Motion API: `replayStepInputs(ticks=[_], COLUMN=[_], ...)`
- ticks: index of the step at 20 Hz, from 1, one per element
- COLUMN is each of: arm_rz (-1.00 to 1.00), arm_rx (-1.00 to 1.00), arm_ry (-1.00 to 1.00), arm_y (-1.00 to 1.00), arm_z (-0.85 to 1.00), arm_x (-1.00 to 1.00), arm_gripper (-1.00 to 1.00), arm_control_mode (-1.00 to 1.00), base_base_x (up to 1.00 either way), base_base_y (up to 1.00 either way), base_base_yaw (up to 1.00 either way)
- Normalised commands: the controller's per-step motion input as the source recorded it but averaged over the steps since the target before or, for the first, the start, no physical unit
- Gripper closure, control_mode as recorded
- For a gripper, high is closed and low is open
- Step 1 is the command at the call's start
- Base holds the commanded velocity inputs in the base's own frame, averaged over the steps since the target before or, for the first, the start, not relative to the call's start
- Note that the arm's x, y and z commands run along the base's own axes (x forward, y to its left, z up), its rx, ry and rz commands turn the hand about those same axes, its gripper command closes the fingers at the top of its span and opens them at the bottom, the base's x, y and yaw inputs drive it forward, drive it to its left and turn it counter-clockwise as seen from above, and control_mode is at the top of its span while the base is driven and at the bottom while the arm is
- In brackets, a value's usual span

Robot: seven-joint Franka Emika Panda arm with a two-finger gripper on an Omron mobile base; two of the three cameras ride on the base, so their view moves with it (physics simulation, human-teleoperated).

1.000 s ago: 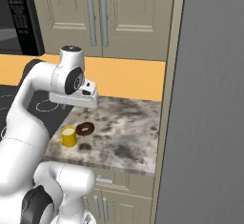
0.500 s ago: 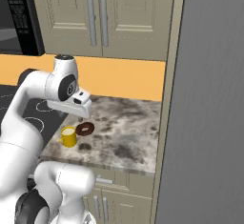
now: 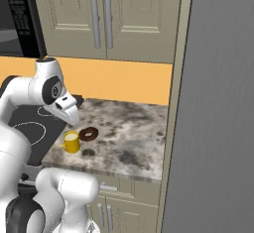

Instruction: Pick the mug from the counter and place it inside the microwave. Then close the microwave.

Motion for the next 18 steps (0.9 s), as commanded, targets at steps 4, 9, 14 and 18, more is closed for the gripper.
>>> replayStepInputs(ticks=[4,9,14,18], arm_rz=[-0.06,0.0,0.07,0.13], arm_rx=[0.0,0.0,0.0,0.01], arm_ry=[-0.07,-0.07,-0.01,0.0], arm_y=[0.18,0.08,0.11,0.14], arm_z=[-0.17,-0.27,-0.38,-0.39], arm_x=[0.0,0.0,0.0,0.0], arm_gripper=[-1.0,-1.0,-1.0,-1.0], arm_control_mode=[-1.0,-1.0,-1.0,-1.0], base_base_x=[0.0,0.0,0.0,0.0], base_base_y=[0.0,0.0,0.0,0.0], base_base_yaw=[0.0,0.0,0.0,0.0])
